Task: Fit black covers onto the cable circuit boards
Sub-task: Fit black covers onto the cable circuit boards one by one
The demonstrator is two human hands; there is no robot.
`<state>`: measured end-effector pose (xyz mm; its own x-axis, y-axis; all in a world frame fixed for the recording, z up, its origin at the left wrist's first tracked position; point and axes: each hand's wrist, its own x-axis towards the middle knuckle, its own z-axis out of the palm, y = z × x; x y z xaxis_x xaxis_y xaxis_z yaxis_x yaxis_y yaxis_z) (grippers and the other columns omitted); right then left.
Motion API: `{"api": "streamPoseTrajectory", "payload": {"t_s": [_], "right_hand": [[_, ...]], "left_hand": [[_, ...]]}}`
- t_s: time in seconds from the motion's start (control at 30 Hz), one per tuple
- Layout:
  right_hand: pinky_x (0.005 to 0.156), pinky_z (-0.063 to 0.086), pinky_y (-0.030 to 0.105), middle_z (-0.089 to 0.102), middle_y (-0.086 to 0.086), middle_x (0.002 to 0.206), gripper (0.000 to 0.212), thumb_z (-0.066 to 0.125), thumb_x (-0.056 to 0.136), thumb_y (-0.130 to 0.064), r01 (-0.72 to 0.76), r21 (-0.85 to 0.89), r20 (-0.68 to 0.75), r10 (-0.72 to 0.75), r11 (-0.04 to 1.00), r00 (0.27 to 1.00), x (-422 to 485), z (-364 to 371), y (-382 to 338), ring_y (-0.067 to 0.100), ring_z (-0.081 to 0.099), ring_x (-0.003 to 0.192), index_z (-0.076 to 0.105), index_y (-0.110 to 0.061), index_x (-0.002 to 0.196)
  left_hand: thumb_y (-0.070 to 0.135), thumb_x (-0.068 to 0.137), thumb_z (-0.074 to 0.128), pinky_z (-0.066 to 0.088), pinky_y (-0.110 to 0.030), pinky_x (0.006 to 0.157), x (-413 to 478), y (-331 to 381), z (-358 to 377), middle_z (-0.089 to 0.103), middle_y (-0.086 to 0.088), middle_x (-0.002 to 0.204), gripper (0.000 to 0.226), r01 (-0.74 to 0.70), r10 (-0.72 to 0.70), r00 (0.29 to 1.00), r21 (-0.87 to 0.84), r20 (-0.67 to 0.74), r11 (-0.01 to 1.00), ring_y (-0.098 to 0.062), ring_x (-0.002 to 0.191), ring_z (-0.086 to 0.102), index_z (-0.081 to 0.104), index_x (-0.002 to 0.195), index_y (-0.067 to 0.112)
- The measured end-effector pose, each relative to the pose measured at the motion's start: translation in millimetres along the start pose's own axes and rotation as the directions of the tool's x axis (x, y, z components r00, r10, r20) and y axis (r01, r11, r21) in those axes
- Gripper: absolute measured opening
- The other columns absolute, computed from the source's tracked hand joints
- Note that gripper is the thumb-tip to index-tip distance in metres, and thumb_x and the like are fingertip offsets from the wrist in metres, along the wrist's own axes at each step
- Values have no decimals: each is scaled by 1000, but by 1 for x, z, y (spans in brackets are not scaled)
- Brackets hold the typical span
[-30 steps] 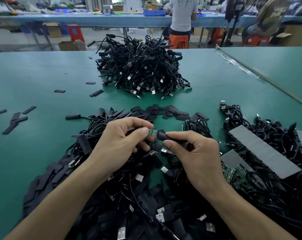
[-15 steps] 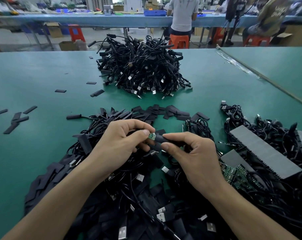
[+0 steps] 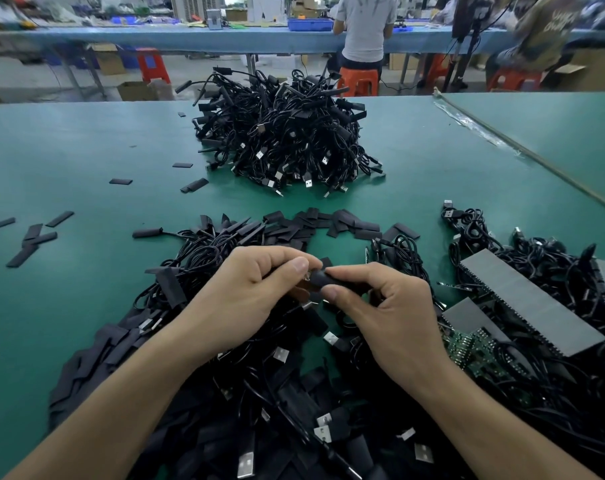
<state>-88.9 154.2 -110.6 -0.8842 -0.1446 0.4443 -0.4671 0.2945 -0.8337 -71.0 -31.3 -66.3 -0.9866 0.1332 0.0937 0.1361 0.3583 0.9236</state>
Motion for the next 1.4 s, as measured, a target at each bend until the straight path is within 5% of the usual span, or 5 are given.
{"api": "streamPoseTrajectory", "payload": {"t_s": [0.13, 0.33, 0.77, 1.4], "right_hand": [[74, 49, 12, 73, -17, 88, 23, 77, 77, -30, 14, 1, -8, -14, 1000, 1000, -1, 1, -2, -1, 68, 83, 78, -24, 99], [73, 50, 11, 74, -15, 86, 19, 79, 78, -24, 40, 8, -86, -39, 999, 996, -1, -1, -2, 1, 69, 81, 78, -24, 97], [79, 49, 13, 72, -6, 92, 21, 79, 82, -17, 197, -216, -46, -211, 956, 976, -2, 0, -1, 1, 65, 85, 78, -13, 103], [81, 48, 11, 73, -3, 92, 19, 74, 84, -18, 237, -218, -25, -249, 947, 968, -1, 2, 0, 2, 65, 86, 78, -10, 102]], "left_hand": [[18, 102, 48, 43, -2, 62, 0, 2, -2, 76, 17, 85, 26, 21, -21, 1000, -6, 19, 1000, 8, 68, 65, 73, 112, 20], [21, 89, 68, 49, -14, 54, 4, -6, -7, 75, -5, 74, 9, 98, -115, 981, -110, -155, 989, -14, 64, 71, 72, 83, 16], [20, 88, 72, 44, -9, 51, 3, -6, -4, 75, -3, 69, 14, 96, -100, 989, -41, -110, 995, -9, 56, 68, 74, 75, 16], [16, 91, 70, 42, -8, 49, 4, -5, -4, 74, -2, 65, 15, 117, -118, 991, -15, -65, 993, -6, 53, 65, 72, 77, 10]]}}
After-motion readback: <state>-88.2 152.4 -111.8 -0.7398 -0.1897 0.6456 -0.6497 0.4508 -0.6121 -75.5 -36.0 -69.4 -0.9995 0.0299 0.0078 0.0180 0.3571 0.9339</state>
